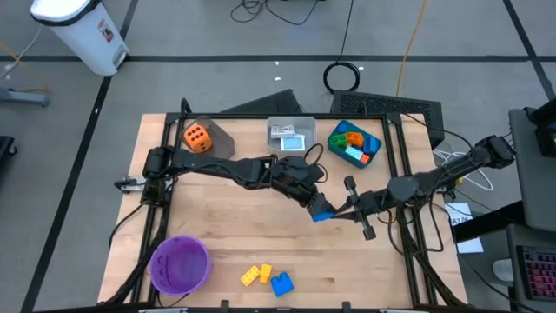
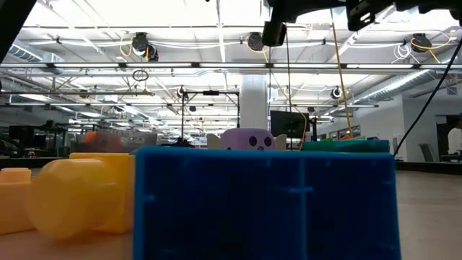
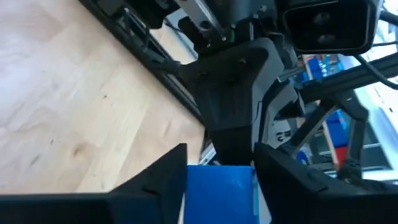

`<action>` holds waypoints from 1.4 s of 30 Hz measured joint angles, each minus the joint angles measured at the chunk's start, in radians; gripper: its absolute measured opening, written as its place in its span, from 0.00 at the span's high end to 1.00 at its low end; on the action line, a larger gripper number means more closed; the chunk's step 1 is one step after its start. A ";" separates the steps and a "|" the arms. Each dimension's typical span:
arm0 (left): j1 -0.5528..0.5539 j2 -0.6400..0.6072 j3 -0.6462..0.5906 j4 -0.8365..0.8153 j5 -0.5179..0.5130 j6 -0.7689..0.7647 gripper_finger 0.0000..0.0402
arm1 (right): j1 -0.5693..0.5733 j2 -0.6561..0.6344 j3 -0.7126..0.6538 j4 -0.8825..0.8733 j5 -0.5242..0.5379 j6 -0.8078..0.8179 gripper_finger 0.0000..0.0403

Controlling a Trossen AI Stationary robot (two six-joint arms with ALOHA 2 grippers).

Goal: Pick & Place Toys
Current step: Put the blue game piece into the blue bin

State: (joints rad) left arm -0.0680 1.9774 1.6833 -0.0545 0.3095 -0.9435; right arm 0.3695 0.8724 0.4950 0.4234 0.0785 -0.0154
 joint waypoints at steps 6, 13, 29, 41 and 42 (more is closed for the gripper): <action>0.039 0.000 0.000 0.092 0.022 -0.004 0.36 | -0.002 -0.018 0.001 0.014 0.024 0.016 1.00; 0.119 -0.002 0.001 0.237 0.018 0.011 0.26 | -0.002 -0.094 0.000 -0.091 0.119 0.037 1.00; 0.180 -0.006 0.001 0.571 -0.008 0.049 0.36 | -0.250 -0.427 0.000 -0.668 0.625 0.176 1.00; 0.201 -0.191 0.001 0.400 -0.002 0.272 0.37 | -0.748 -0.322 0.000 -0.834 0.188 0.178 1.00; 0.201 -0.206 0.001 0.378 -0.005 0.287 0.37 | -0.784 -0.303 0.000 -0.831 0.159 0.169 1.00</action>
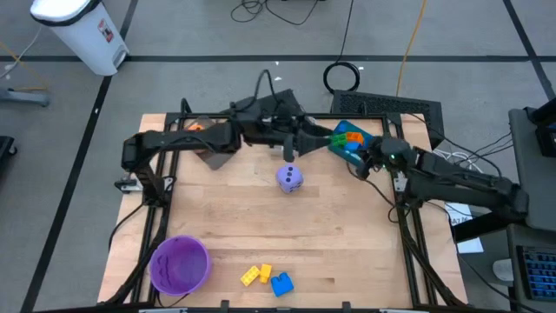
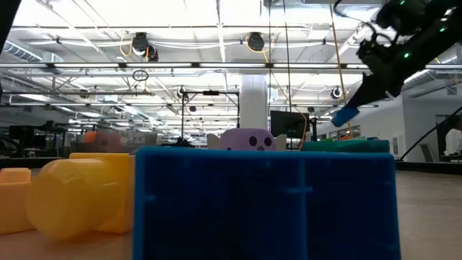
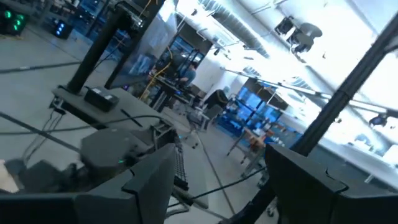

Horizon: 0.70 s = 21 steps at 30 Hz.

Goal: Pick & Place Toys
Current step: Put the blue game piece into the blue bin, then put the purple dice into the black bin

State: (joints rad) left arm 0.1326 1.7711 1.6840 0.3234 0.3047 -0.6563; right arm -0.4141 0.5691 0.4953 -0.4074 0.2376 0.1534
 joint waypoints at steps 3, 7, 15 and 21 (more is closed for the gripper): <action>-0.004 -0.048 0.000 -0.063 0.000 0.041 0.37 | -0.097 0.068 0.000 0.032 -0.087 -0.039 1.00; -0.019 -0.090 0.001 -0.131 0.000 0.082 0.37 | -0.194 0.163 0.000 0.106 -0.184 -0.061 0.99; -0.065 -0.154 0.001 -0.340 -0.022 0.148 0.36 | -0.258 0.252 0.000 0.237 -0.247 -0.064 0.82; -0.097 -0.195 0.001 -0.565 -0.062 0.179 0.36 | -0.259 0.247 0.000 0.347 -0.370 -0.030 0.63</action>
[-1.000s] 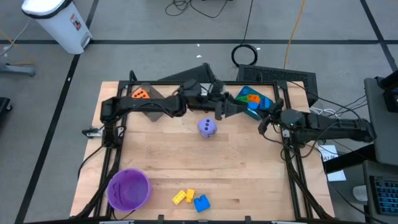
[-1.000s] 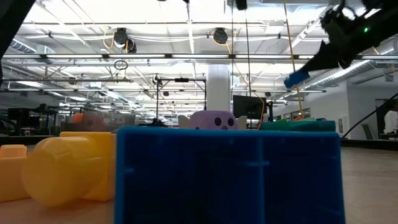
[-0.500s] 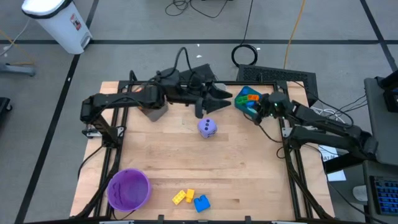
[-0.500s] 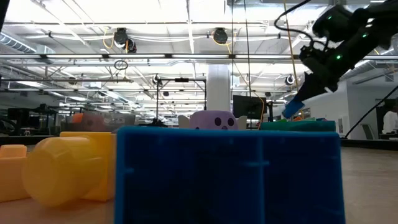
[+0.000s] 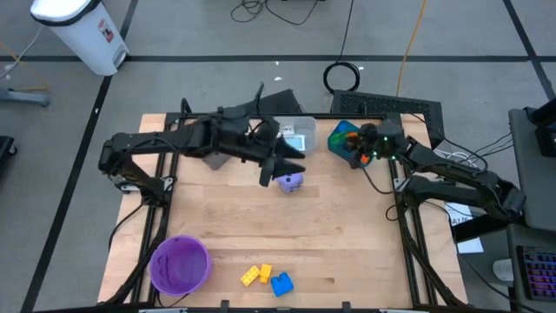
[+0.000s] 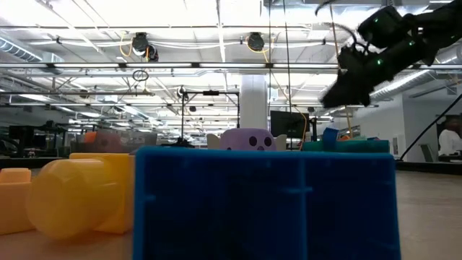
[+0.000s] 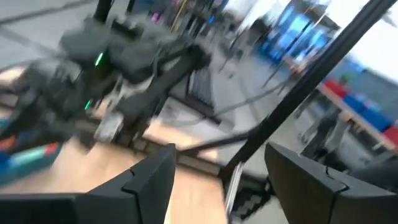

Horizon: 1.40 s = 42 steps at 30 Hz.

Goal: Pick & Place Toys
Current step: Put the purple dice into the black bin

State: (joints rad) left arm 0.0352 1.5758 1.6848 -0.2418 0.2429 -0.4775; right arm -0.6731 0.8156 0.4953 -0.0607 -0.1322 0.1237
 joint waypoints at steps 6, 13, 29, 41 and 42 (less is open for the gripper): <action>-0.035 -0.014 0.000 -0.237 -0.104 0.003 0.37 | 0.081 0.020 0.000 0.317 -0.289 0.118 0.47; -0.051 -0.015 0.000 -0.401 -0.263 -0.022 0.36 | 0.347 0.137 0.056 0.561 -0.184 0.065 0.37; -0.050 -0.036 -0.002 -0.443 -0.284 -0.042 0.37 | 0.482 0.628 0.690 -0.338 -0.182 -0.486 0.33; 0.001 -0.171 0.001 -0.549 -0.328 0.009 0.36 | 0.387 0.860 0.871 -0.469 -0.259 -0.452 0.23; 0.006 -0.174 0.002 -0.572 -0.343 0.011 0.37 | 0.384 0.869 0.872 -0.475 -0.257 -0.463 0.22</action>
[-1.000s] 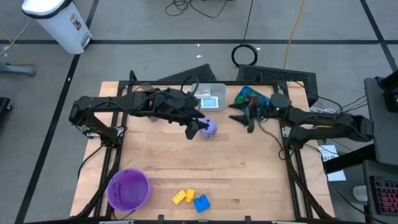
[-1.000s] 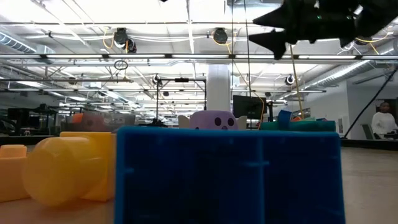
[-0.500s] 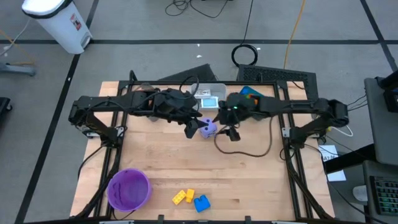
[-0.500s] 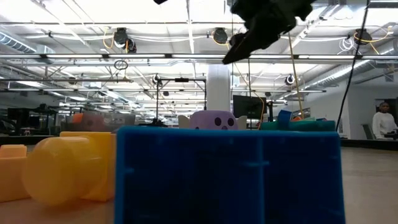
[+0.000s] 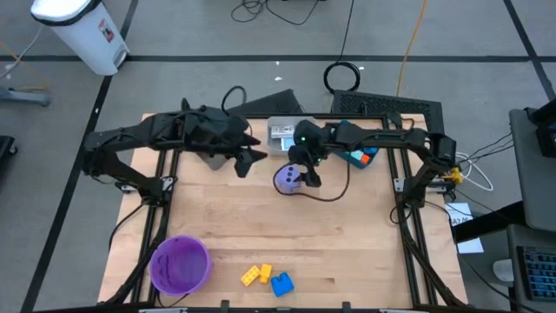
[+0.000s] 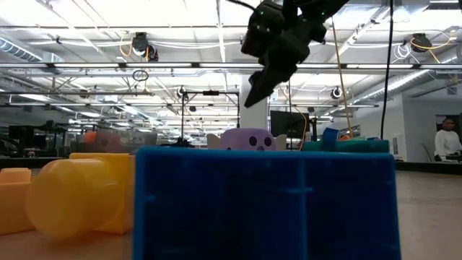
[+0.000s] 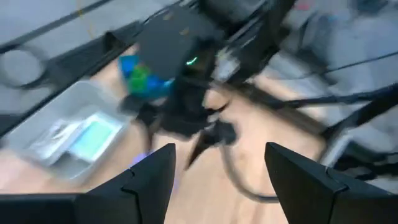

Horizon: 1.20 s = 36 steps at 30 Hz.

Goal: Pick & Place Toys
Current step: Put the purple dice into the black bin

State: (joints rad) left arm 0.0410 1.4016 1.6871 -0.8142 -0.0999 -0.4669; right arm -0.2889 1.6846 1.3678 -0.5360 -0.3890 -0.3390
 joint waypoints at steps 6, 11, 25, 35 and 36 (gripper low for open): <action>0.017 0.046 -0.004 -0.137 -0.025 0.034 0.36 | -0.012 0.003 0.000 -0.044 0.102 -0.041 0.22; 0.028 0.114 -0.031 -0.119 -0.015 0.071 0.37 | -0.039 0.003 -0.001 -0.117 0.103 -0.042 0.22; 0.215 0.340 -0.192 0.134 0.322 -0.012 0.37 | -0.081 -0.286 -0.324 -0.050 0.077 0.107 0.24; 0.280 0.520 -0.192 0.185 0.379 0.027 0.36 | 0.029 -0.509 -0.497 0.167 0.162 0.280 0.25; 0.280 0.532 -0.192 0.186 0.388 0.032 0.37 | 0.034 -0.517 -0.502 0.172 0.177 0.291 0.25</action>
State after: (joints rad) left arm 0.3214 1.9339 1.4956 -0.6278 0.2877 -0.4345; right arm -0.2551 1.1677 0.8653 -0.3644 -0.2116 -0.0481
